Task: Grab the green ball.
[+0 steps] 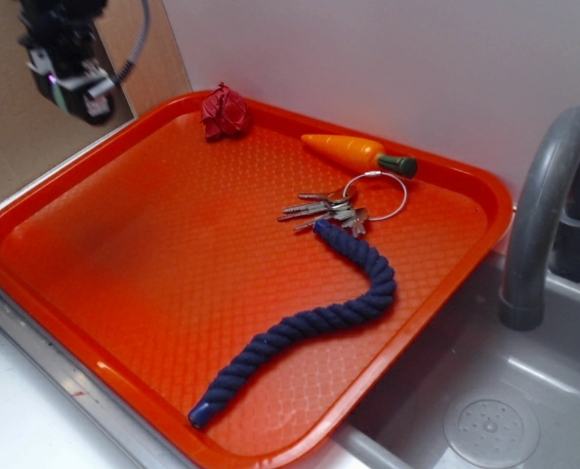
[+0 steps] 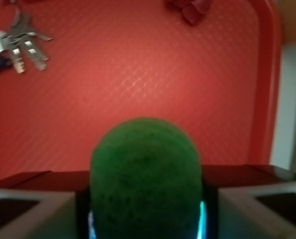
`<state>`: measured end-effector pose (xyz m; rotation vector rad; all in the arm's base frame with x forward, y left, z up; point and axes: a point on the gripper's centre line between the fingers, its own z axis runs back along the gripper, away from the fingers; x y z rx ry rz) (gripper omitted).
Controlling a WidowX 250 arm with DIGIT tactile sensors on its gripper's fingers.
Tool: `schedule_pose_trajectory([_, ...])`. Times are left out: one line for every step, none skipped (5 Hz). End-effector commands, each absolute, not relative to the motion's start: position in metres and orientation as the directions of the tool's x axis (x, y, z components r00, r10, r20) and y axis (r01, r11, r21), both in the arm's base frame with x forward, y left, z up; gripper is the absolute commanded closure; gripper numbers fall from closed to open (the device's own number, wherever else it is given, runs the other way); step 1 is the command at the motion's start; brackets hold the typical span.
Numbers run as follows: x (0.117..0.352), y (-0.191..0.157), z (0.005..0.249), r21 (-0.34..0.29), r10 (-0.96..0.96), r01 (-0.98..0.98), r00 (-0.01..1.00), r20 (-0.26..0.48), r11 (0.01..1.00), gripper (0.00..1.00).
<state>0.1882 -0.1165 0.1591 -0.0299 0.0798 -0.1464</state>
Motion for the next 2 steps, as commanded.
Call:
schedule_pose_trajectory([0.1583, -0.1129, 0.2216, -0.046, -0.118, 0.122, 0.990, 0.083, 0.991, 1.00])
schedule_pose_trajectory([0.1562, -0.1077, 0.2259, -0.066, -0.097, 0.105, 0.989, 0.111, 0.992, 1.00])
